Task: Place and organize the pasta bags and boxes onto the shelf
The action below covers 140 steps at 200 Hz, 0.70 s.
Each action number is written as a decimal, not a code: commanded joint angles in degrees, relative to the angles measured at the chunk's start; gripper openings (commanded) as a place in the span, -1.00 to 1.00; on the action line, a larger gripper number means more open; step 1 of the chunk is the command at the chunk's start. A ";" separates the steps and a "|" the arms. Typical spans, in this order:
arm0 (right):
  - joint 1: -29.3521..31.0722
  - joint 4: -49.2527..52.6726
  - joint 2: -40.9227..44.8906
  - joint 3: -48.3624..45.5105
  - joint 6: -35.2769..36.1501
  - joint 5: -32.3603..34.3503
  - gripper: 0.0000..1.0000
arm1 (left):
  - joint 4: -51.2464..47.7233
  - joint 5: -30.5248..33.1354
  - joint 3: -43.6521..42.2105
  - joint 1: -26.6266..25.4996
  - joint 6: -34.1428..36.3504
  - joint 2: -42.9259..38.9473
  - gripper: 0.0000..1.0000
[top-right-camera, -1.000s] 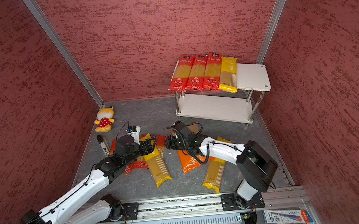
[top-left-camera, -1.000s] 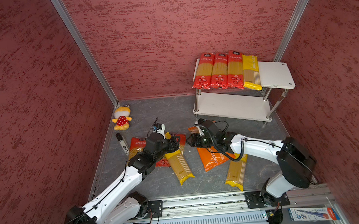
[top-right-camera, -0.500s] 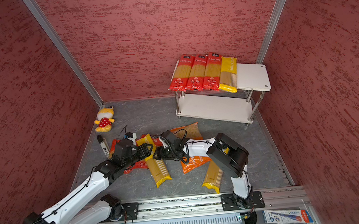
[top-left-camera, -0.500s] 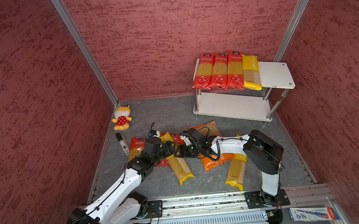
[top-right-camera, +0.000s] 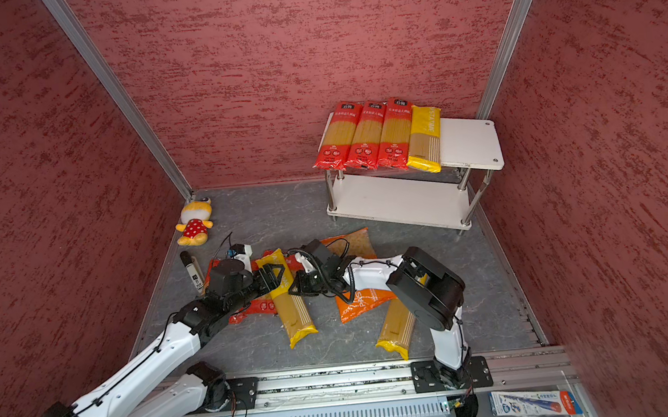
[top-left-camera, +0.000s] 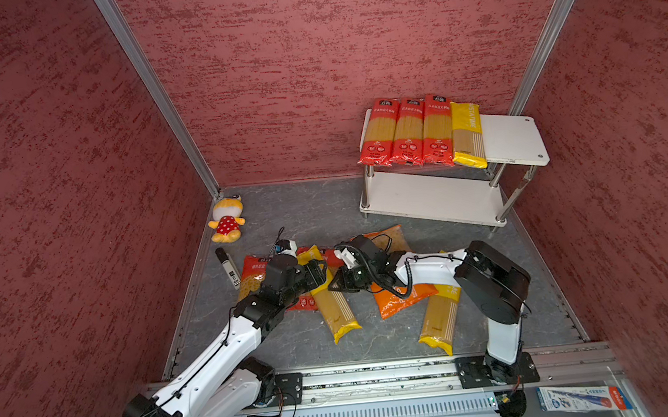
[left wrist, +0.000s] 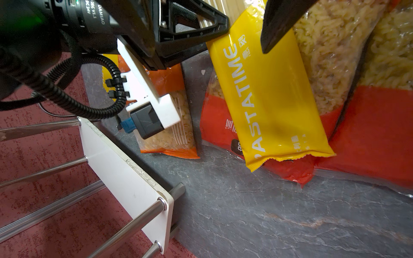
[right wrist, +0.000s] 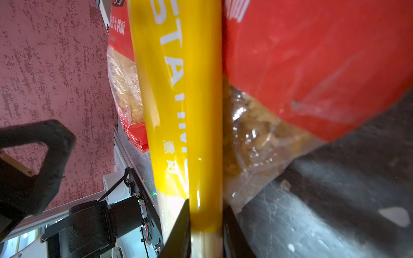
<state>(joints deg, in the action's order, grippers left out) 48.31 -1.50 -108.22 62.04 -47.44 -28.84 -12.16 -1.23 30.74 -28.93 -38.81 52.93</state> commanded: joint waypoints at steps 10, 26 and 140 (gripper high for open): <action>-2.71 0.56 3.99 -2.03 0.42 0.37 -0.70 | 2.80 0.05 -0.56 -0.87 -0.30 0.56 0.47; -3.47 0.04 4.57 -3.07 0.01 0.95 -0.58 | 3.49 0.36 -0.62 -1.68 -0.32 1.10 0.47; -4.10 6.29 4.87 3.50 10.06 4.19 0.15 | 3.22 1.97 -1.51 -1.92 -0.21 -0.01 0.28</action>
<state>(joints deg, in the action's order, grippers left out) 44.77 1.91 -103.59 60.77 -42.04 -26.81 -8.91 -1.04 29.65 -30.87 -39.18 54.22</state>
